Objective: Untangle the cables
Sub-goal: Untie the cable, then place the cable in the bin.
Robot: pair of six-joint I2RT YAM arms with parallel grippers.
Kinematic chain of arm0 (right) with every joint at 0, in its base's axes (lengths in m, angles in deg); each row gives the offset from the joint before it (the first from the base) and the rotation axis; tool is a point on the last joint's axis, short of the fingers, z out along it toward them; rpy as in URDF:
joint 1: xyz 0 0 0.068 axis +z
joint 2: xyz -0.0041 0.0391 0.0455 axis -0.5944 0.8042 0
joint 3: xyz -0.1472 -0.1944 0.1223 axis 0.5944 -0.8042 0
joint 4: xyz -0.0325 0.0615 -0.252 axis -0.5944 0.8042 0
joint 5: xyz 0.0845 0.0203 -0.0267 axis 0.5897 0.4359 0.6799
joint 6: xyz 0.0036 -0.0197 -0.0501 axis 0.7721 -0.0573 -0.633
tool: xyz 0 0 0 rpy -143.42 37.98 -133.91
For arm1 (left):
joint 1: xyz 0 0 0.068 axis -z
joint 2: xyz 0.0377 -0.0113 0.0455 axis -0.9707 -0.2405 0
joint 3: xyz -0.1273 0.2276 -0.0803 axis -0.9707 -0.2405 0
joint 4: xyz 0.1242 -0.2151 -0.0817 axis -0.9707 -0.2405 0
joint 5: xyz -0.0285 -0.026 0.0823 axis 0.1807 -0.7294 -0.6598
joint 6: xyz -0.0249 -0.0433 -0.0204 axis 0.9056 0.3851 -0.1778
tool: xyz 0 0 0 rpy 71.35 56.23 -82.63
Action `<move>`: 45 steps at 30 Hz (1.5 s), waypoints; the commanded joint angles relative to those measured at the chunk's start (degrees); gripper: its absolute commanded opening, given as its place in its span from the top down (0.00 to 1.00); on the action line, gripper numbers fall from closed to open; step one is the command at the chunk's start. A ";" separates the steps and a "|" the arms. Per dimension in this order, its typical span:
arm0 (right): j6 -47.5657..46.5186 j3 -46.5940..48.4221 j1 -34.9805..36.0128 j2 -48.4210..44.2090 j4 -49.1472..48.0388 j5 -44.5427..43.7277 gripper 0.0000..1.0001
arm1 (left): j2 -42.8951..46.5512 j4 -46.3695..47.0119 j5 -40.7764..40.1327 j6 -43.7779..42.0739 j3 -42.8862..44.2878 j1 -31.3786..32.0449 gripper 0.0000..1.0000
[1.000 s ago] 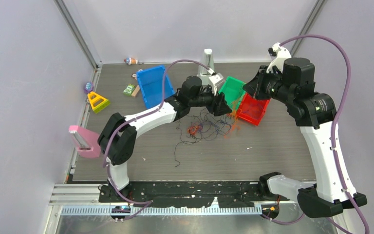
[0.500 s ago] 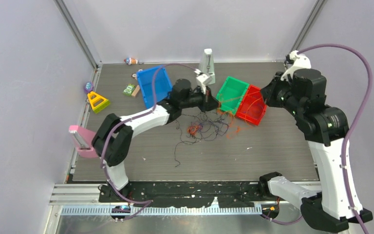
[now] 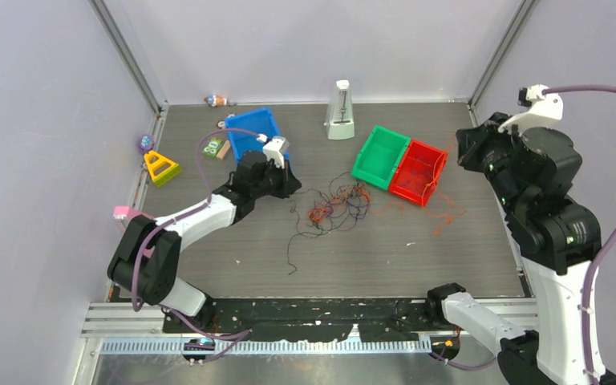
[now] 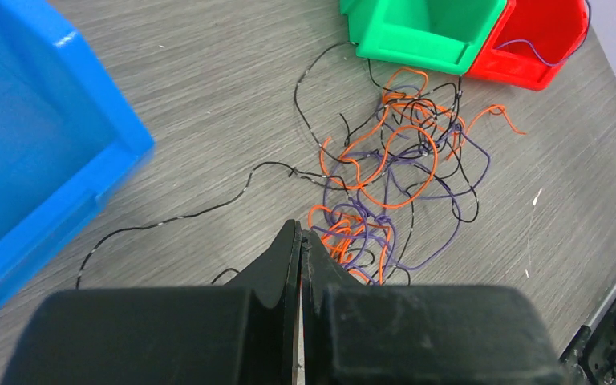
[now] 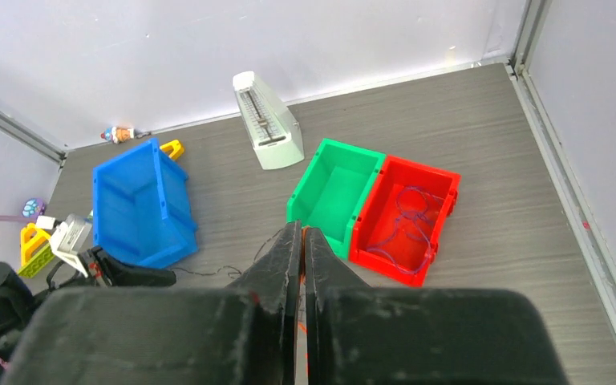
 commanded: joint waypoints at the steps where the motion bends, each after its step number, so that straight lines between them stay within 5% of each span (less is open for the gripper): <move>1: -0.22 4.38 -0.06 5.19 -4.62 0.92 0.95 | 5.40 -0.23 -2.48 -2.53 -0.18 -0.45 1.00; 12: 0.60 9.68 -0.19 16.66 -12.02 4.66 0.95 | 11.42 6.54 -1.01 -3.88 -7.82 -0.45 0.86; 29: 3.44 16.91 -6.29 35.57 -25.91 18.06 0.95 | 17.99 8.95 -5.61 -5.99 -12.56 -0.45 0.85; 45: 3.37 0.82 -11.66 39.52 -32.45 22.88 0.95 | 19.35 9.13 -6.62 -6.72 -13.62 -0.45 0.86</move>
